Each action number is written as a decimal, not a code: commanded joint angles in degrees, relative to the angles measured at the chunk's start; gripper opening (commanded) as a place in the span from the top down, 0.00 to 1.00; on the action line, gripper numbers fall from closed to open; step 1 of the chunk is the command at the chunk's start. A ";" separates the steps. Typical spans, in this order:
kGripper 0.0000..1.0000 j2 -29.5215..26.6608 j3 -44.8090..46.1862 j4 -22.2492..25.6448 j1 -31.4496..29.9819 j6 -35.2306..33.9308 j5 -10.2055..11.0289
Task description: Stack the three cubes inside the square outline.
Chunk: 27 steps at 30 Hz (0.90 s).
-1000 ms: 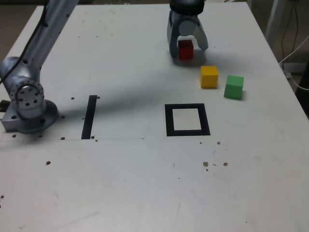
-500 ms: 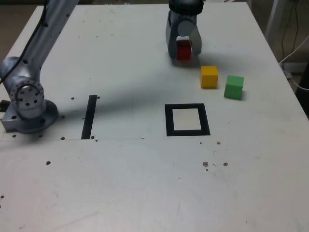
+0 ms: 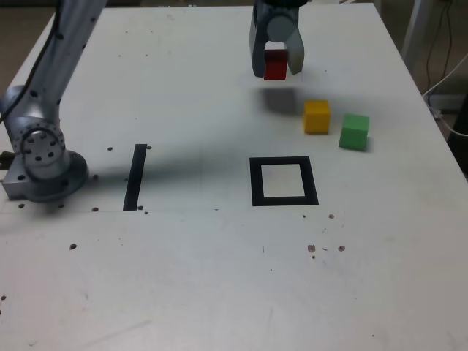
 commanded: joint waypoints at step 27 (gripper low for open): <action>0.72 -14.54 21.70 -9.01 -26.15 -21.94 -5.68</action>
